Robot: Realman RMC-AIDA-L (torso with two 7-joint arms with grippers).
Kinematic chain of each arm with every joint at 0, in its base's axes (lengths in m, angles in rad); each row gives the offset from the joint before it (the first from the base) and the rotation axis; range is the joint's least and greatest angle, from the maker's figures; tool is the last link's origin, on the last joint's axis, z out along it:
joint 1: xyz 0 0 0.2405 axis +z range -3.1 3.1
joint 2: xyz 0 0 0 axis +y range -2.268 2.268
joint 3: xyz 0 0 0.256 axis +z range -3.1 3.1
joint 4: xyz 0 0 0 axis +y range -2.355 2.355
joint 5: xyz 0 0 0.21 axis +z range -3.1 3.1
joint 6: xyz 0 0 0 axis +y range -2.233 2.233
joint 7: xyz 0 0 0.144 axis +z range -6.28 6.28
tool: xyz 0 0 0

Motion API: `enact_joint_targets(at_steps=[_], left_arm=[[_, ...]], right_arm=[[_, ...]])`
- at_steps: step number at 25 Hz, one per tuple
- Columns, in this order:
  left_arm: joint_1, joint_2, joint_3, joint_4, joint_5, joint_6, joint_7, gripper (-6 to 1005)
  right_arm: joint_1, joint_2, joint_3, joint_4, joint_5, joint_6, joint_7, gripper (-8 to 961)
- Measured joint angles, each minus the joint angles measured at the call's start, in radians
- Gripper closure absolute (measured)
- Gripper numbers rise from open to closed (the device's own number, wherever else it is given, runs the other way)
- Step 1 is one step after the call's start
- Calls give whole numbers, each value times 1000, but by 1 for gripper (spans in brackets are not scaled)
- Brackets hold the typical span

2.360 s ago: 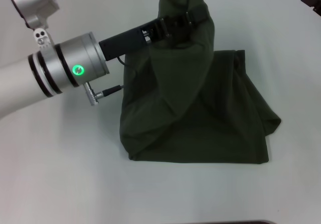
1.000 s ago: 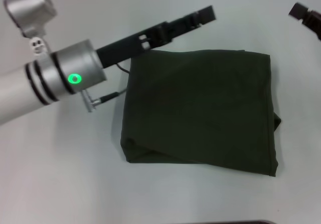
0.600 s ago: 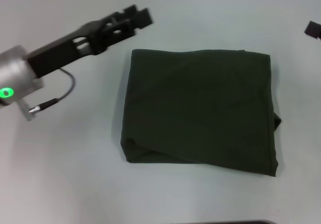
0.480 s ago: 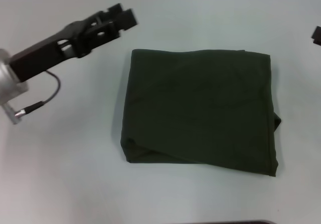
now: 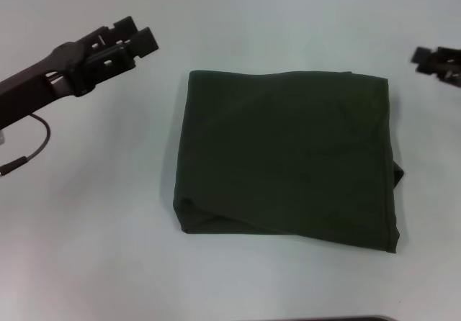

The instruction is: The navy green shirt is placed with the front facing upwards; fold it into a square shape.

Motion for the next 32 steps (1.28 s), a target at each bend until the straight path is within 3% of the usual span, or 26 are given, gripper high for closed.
enact_joint_targets(at_steps=[7, 14, 21, 32], left_arm=[[4, 2, -10, -3, 4, -11, 4, 79], [-2, 2, -10, -7, 4, -11, 6, 78], [-3, -3, -6, -8, 4, -20, 8, 78], [-5, -13, -4, -12, 1, -20, 8, 78]], right_arm=[[54, 48, -9, 2, -101, 99, 0, 572], [66, 70, -36, 2, -106, 122, -6, 574], [35, 69, -32, -10, -97, 102, -25, 572], [13, 44, -8, -15, -79, -76, -95, 574]])
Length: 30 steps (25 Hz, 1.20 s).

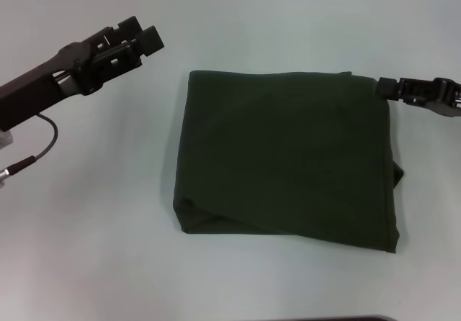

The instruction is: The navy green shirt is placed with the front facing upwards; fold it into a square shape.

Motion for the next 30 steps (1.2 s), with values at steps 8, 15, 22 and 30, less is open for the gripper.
enact_joint_targets(at_steps=[8, 15, 22, 30], left_arm=[[-5, -4, 0, -10, -5, 0, 1, 79], [-9, -4, 0, -13, -7, -1, 10, 79], [-8, -4, -4, -27, -8, -17, 12, 79], [-5, -4, -6, -26, -8, -24, 12, 78]], right_arm=[[35, 33, -23, 3, 17, -49, -37, 573], [103, 86, -124, 54, 13, 131, -52, 572], [107, 86, -157, 106, 18, 260, -54, 718], [91, 86, -151, 108, 23, 352, -46, 784]])
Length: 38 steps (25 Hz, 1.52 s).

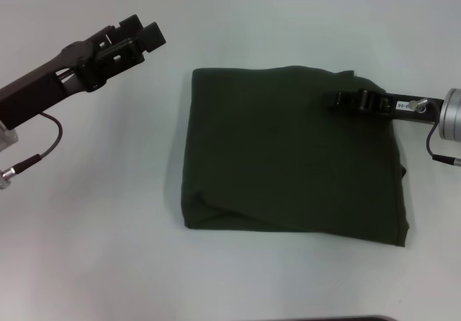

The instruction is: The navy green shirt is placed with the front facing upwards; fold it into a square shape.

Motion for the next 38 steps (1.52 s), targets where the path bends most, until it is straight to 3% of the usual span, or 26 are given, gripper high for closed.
enact_joint_targets(at_steps=[13, 20, 28, 38], left_arm=[[-3, -1, -3, -13, -9, -19, 0, 79], [-4, -1, -3, -13, -16, -18, 4, 79], [-4, -1, -3, -13, -16, -19, 12, 79], [0, -1, -8, -13, -16, -19, 12, 79]], right_arm=[[25, -6, -3, -10, 111, -117, -39, 785], [76, 0, -28, 31, 109, -22, -37, 784], [107, 2, -135, 109, 110, 135, -46, 786], [91, 4, -123, 108, 158, 139, -90, 788]])
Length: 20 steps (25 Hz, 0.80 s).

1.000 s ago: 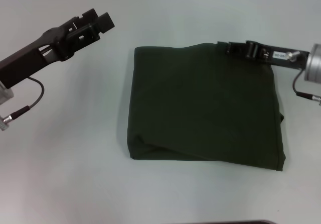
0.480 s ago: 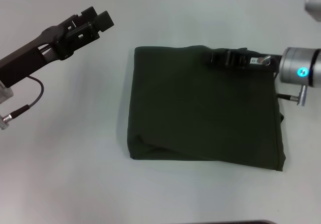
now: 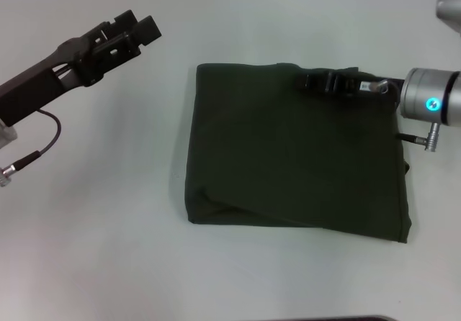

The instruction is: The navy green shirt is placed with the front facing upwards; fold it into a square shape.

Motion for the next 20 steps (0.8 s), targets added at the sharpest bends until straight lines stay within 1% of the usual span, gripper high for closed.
enact_joint_targets(at_steps=[5, 9, 14, 15, 16, 17, 18, 19, 20], left_arm=[[2, 1, -9, 0, 0, 0, 0, 79], [4, 5, -10, 4, 1, 2, 0, 78], [10, 12, -29, 9, 8, 21, -8, 78], [14, 13, -33, 11, 10, 34, -6, 78], [20, 14, -34, 17, 12, 51, -4, 78], [27, 15, -34, 24, 14, 67, -2, 78], [47, 14, -32, 51, 29, 106, 3, 78], [47, 14, -32, 51, 29, 106, 3, 78], [59, 12, -33, 65, 38, 126, 5, 78]], right_arm=[[-49, -8, 1, -28, 124, -146, -84, 787], [-83, -8, 2, -84, 139, -260, -126, 783], [-127, -8, 30, -108, 148, -409, -281, 777], [-149, -9, 45, -109, 152, -467, -346, 776], [-149, -9, 45, -109, 152, -467, -346, 708], [-160, -10, 49, -109, 152, -498, -378, 639], [-186, -13, 53, -109, 153, -558, -438, 571], [-186, -13, 53, -109, 153, -558, -438, 549], [-197, -16, 53, -110, 153, -585, -463, 527]])
